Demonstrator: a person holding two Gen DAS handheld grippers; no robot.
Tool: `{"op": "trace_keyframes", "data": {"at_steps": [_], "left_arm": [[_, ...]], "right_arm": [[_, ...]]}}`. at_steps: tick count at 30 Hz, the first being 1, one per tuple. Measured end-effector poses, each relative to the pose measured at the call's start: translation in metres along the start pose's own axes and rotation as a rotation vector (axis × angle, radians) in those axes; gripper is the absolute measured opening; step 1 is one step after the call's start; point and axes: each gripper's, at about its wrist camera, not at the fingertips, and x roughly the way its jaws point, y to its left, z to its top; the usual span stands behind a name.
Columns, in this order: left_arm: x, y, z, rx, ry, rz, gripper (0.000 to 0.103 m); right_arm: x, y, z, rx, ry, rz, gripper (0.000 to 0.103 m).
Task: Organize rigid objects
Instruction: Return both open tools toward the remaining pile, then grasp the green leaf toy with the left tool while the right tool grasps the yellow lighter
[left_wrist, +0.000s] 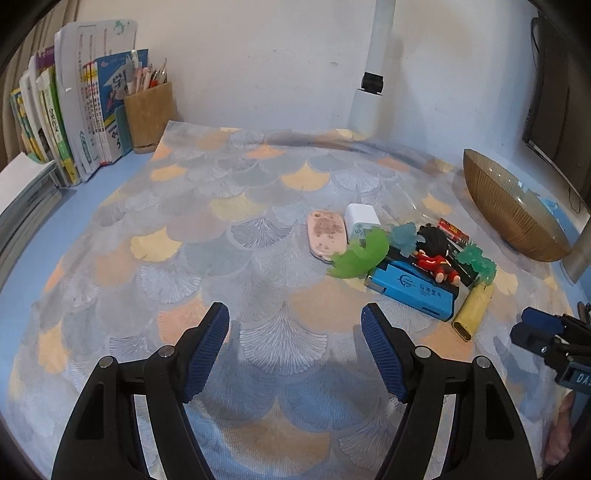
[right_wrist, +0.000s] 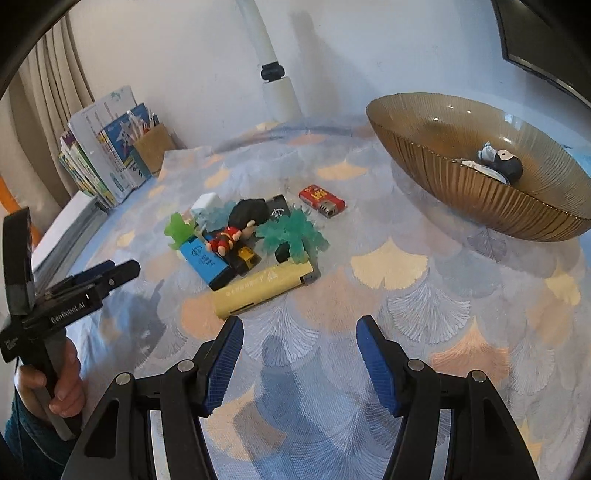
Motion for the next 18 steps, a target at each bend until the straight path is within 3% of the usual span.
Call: {"op": "trace_keyframes", "data": {"at_steps": [5,7,9,12,15,18], "left_arm": [[0.001,0.002,0.002,0.008,0.022,-0.049,0.071],[-0.001,-0.002,0.009,0.064,0.042,-0.084,0.067],[-0.008,-0.007,0.024,0.131,0.015,-0.094,0.067],[-0.006,-0.014,0.045,0.213,0.018,-0.186,0.067],[0.012,-0.022,0.051,0.295,0.056,-0.228,0.067],[0.034,-0.021,0.056,0.302,0.109,-0.277,0.067]], "right_arm": [[-0.009,0.006,0.001,-0.016,-0.041,-0.040,0.062],[-0.019,0.011,0.007,0.005,-0.058,-0.003,0.062],[-0.019,0.017,0.018,0.040,-0.025,0.026,0.062],[-0.005,0.027,0.031,0.132,0.045,0.043,0.062],[0.020,0.041,0.031,0.170,0.108,-0.048,0.062],[0.038,0.049,0.027,0.204,0.131,-0.113,0.063]]}}
